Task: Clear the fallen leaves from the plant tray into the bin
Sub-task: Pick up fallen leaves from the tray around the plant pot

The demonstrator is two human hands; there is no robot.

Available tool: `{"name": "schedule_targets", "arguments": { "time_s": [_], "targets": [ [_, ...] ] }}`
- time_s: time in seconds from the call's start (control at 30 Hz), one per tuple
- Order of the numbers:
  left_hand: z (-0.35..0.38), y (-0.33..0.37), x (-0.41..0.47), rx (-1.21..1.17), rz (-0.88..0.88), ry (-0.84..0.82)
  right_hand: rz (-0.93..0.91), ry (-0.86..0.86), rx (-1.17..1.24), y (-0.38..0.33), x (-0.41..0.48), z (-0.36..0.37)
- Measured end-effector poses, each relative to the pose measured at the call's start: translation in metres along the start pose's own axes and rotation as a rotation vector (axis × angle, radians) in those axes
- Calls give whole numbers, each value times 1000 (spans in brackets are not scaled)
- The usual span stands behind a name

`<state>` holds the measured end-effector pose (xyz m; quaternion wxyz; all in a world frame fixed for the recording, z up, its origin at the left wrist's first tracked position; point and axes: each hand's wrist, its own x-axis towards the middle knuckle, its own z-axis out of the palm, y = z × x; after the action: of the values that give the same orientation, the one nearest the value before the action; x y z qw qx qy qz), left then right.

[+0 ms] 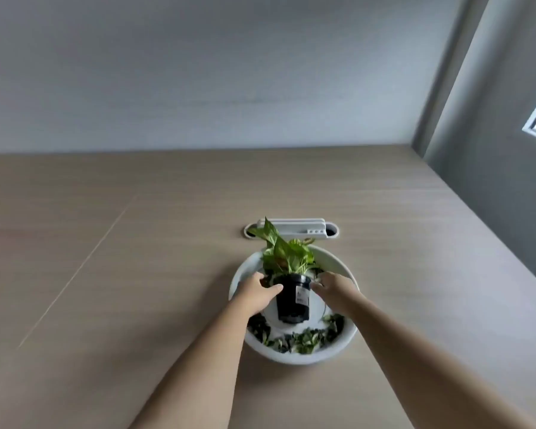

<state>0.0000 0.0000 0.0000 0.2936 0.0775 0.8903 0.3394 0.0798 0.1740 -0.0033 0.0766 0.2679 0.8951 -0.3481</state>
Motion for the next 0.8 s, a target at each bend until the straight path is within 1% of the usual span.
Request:
{"name": "schedule_targets", "arguments": {
  "time_s": [0.07,0.13,0.2,0.23,0.33,0.5,0.67,0.73,0.8],
  "targets": [
    [12,-11,8,-76,-59,-34,81,-4,153,11,10,16],
    [23,-22,12,-150,-103,-69,129,-52,253,15,12,25],
    [33,-31,16,-220,-128,-75,155,-112,335,17,14,34],
    [36,-33,20,-260,-125,-69,164,-123,398,19,18,38],
    [37,-32,18,-314,-120,-55,171,-139,471,22,19,42],
    [31,-25,14,-387,-79,-55,96,-120,497,22,22,35],
    [20,-8,13,-429,0,7,8,-45,561,6,21,14],
    [16,-1,13,-451,43,37,-50,-3,519,0,19,6],
    [16,4,15,-459,67,63,-73,8,543,-2,21,4]
  ]
}}
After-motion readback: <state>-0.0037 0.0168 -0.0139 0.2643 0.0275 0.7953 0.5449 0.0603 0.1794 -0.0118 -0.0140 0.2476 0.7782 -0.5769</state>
